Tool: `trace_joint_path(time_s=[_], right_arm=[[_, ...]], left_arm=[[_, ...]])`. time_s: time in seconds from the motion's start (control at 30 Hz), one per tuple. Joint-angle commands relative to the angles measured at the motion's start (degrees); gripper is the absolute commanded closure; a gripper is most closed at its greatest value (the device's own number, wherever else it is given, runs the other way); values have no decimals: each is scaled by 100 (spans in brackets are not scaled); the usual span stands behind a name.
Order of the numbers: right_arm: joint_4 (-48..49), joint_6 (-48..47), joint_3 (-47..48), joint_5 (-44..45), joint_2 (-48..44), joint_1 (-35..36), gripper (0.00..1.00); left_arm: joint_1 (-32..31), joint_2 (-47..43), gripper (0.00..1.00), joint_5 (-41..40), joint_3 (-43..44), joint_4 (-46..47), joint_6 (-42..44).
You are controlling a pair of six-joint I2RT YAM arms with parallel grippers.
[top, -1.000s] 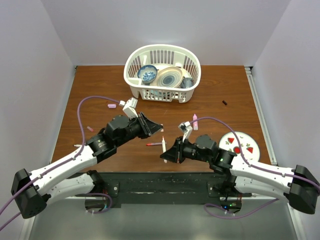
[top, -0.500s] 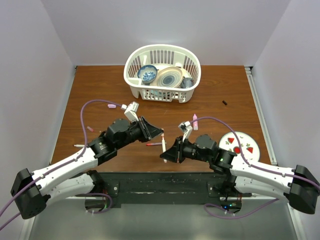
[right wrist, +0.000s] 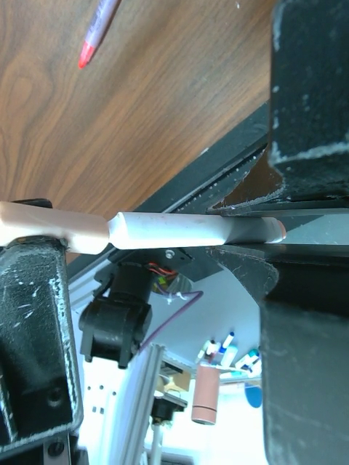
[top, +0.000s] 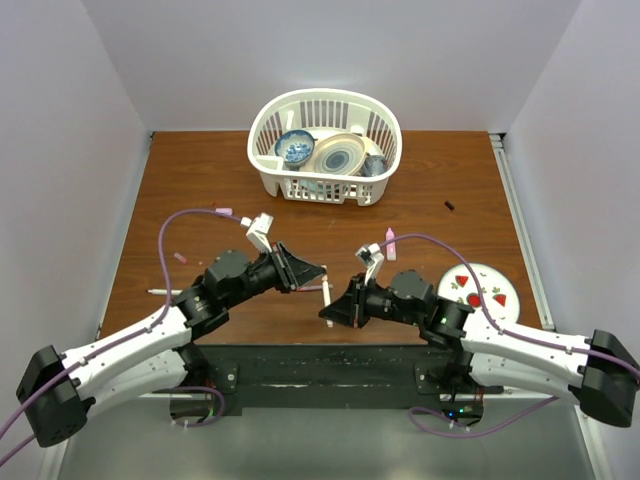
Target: Insert the pens into the pen caps
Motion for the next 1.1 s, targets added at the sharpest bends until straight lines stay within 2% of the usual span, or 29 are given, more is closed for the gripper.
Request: trace_joint_path(time_s=[0.0, 0.1, 0.17, 0.27, 0.3, 0.33, 0.4, 0.5, 0.73, 0.93, 1.07], right_arm=[[481, -31, 245, 168, -231, -7, 100], [658, -84, 227, 80, -362, -7, 100], [711, -119, 227, 36, -424, 2, 100], [772, -233, 253, -218, -521, -7, 100], [746, -303, 297, -280, -521, -7, 100], [668, -330, 324, -333, -573, -15, 100], [588, -435, 368, -491, -635, -7, 100], [553, -514, 429, -728, -758, -7, 100], [605, -523, 614, -1361, -662, 2, 100], [562, -471, 605, -1432, -697, -7, 100], [597, -427, 544, -1459, -697, -7, 100]], left_arm=[[-42, -159, 100, 683, -333, 1029, 37], [-68, -186, 100, 894, -412, 1294, 72], [-86, -238, 96, 1061, -465, 1470, 90], [-104, -352, 72, 1167, -456, 1594, 151], [-104, -396, 56, 1176, -447, 1594, 195], [-95, -440, 50, 1167, -412, 1568, 230], [-104, -607, 38, 1115, -290, 1376, 361], [-95, -739, 31, 1062, -36, 1103, 598], [-95, -625, 30, 1088, 528, 645, 995], [-95, -599, 34, 1097, 616, 724, 1092], [-104, -573, 41, 1106, 616, 803, 1118]])
